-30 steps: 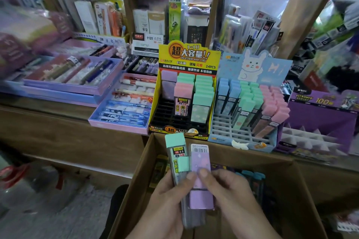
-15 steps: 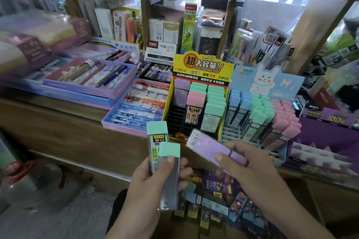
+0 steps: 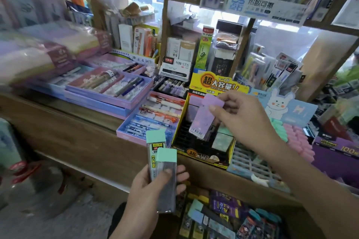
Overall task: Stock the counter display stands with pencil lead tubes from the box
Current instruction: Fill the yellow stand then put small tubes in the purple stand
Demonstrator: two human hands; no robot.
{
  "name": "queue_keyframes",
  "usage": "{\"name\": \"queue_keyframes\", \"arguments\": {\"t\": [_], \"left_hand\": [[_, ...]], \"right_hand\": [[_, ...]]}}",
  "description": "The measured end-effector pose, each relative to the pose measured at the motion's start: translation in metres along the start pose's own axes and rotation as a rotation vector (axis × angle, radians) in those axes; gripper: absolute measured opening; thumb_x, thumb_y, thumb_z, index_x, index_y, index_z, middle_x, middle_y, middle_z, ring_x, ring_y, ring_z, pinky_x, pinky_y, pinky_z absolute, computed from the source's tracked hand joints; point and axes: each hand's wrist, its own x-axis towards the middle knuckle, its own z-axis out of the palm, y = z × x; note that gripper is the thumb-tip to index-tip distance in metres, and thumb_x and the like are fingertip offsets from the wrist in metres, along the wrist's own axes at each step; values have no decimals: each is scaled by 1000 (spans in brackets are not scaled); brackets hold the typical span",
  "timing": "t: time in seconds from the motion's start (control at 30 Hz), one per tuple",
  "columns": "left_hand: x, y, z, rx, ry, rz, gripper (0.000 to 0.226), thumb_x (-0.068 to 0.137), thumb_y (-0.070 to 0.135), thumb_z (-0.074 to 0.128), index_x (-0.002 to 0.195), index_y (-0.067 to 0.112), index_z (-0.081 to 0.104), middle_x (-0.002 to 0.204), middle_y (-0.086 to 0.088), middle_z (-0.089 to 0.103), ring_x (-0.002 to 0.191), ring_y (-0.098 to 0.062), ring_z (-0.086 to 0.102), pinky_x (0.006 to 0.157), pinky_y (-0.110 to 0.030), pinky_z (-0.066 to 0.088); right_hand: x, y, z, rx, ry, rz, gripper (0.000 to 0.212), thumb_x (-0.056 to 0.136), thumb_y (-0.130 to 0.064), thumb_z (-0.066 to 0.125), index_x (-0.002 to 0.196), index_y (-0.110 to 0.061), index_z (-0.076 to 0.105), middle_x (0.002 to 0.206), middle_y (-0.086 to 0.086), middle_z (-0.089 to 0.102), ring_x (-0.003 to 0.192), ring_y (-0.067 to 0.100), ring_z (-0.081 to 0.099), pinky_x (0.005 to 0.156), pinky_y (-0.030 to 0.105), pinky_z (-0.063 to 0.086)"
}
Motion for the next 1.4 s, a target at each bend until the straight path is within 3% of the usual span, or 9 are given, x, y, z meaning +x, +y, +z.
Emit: {"name": "queue_keyframes", "arguments": {"t": [0.13,0.23,0.4,0.53,0.77,0.97,1.17,1.3,1.4], "left_hand": [[3,-1,-2,-29,6,-4,45,79,18,72,122,8,64,110,-26,73,101,-43,72,68,-37,62],[4,1,-4,-63,-3,-23,48,77,18,72,123,7,62,110,-26,73,101,-42,72,68,-37,61],[3,2,-3,-80,-21,-47,50,74,15,73,122,6,62,109,-27,73,99,-43,73,66,-39,62],[3,3,-4,-88,-26,-57,50,75,14,72,123,6,62,110,-27,73,100,-42,73,66,-39,62],[4,2,-4,-75,-20,-59,52,75,15,72,125,6,61,110,-27,73,100,-42,73,67,-39,62],[2,5,-3,-82,-34,-51,49,75,13,70,122,4,61,108,-27,73,98,-42,73,65,-38,62],[1,5,-2,-83,-28,-50,50,75,13,70,124,4,61,108,-28,73,98,-42,73,65,-39,62],[0,5,-2,-81,-25,-49,51,75,13,70,124,4,60,108,-28,73,98,-42,73,65,-38,62],[0,5,-1,-81,-21,-38,51,75,13,70,123,4,60,108,-28,73,97,-42,73,64,-38,62]], "right_hand": [[36,2,8,-61,-11,-39,9,96,-20,71,92,-12,72,81,17,71,69,26,71,73,49,61],[53,8,17,-148,-10,-60,10,95,-21,71,92,-13,76,81,17,70,66,22,60,64,24,49],[64,20,28,-233,-12,-105,5,92,-17,75,92,-15,80,79,4,72,70,19,60,58,12,37],[62,30,35,-257,-5,-103,13,89,-14,79,101,-15,81,69,-17,60,63,1,51,59,5,38],[62,30,37,-275,-34,-99,20,88,-20,80,108,-16,81,83,-4,70,73,3,57,61,3,37],[65,31,37,-306,-32,-110,17,91,-16,77,108,-15,80,75,-22,59,70,-4,53,60,4,36],[65,35,38,-315,49,-141,15,90,-16,77,104,-14,81,71,-21,58,66,-1,52,60,5,35],[65,35,39,-291,35,-125,13,88,-17,80,100,-16,81,73,-12,64,67,4,56,59,3,37],[67,33,40,-286,-13,-120,14,88,-19,80,102,-17,82,77,-11,67,72,-2,57,61,5,35]]}}
